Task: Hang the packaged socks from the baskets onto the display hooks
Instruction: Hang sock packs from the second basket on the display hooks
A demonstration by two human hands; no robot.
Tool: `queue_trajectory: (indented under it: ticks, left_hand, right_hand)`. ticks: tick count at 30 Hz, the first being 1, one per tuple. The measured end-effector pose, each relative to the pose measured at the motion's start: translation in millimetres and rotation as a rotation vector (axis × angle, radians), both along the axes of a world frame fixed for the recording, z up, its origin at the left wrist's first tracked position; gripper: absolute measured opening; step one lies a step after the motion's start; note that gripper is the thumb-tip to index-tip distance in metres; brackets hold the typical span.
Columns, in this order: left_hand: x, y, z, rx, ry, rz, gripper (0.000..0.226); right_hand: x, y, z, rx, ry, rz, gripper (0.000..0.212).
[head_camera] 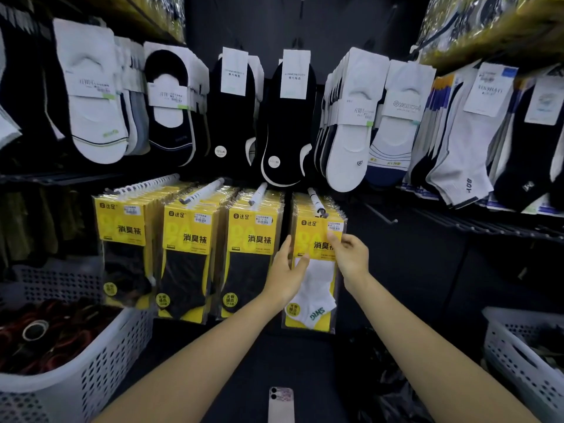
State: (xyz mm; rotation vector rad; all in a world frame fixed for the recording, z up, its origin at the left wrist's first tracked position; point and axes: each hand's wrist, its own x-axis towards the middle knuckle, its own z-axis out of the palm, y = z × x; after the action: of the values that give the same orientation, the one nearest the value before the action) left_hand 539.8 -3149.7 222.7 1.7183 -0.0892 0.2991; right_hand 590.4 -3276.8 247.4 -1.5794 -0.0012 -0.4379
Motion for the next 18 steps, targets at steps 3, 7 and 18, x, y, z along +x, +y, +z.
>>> queue_trajectory:
  ticks: [3,7,18]
  left_hand:
    - [-2.8,1.9,-9.9,0.028,0.024,-0.009,0.063]
    - [-18.5,14.4,-35.4,0.070,0.079,-0.039,0.062]
    - [-151.9,55.1,-240.3,0.214,0.612,-0.182,0.044]
  right_hand:
    - [-3.0,-3.8,-14.9,0.012,0.040,-0.065,0.024]
    - [-27.6,-12.0,-48.6,0.023,0.077,-0.104,0.038]
    - [-188.8,-34.0,-279.4,-0.343,0.705,0.226,0.009]
